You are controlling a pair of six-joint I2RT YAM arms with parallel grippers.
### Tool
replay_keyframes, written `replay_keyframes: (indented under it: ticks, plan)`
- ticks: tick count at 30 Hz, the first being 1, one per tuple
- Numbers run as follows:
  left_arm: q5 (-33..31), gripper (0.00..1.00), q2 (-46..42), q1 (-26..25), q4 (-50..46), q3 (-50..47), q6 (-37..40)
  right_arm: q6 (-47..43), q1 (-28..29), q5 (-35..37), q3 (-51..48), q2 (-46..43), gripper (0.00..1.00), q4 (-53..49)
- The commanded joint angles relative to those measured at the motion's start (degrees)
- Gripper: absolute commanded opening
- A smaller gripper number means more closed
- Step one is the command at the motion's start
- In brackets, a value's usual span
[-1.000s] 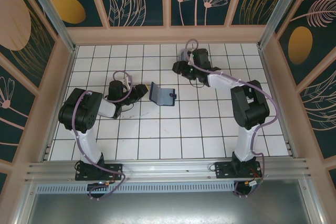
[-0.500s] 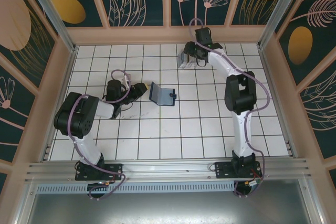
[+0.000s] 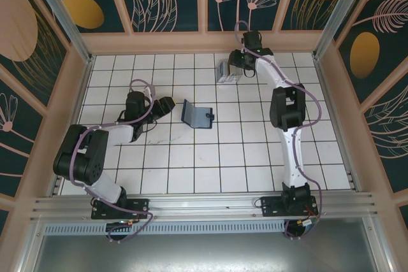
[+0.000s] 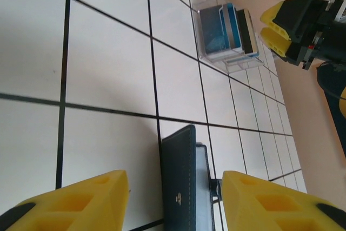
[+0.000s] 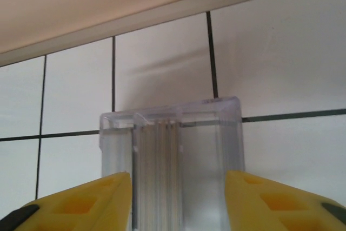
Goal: Put the credit cards into the card holder
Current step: Move the storage box to the center of the table.
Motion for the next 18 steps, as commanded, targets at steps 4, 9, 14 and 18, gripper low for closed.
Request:
replay_keyframes:
  ticks: [4,9,14,18]
  plan:
    - [-2.7,0.50,-1.4,0.3,-4.2,1.0,2.8,-0.7,0.3,-1.1,-0.2,1.3,0.45,-3.5]
    - [-2.7,0.50,-1.8,0.3,-3.7,0.1,2.2,-1.0,0.4,2.4,-3.5,-1.9,0.44,-2.4]
    - [-3.3,0.50,-3.0,0.2,-4.3,-0.5,2.4,-1.9,-0.3,3.2,-4.5,-5.3,0.43,-1.9]
    - [-3.6,0.50,-3.5,0.2,-5.0,-0.5,2.4,-1.8,-1.7,2.5,-5.7,-7.0,0.39,-0.8]
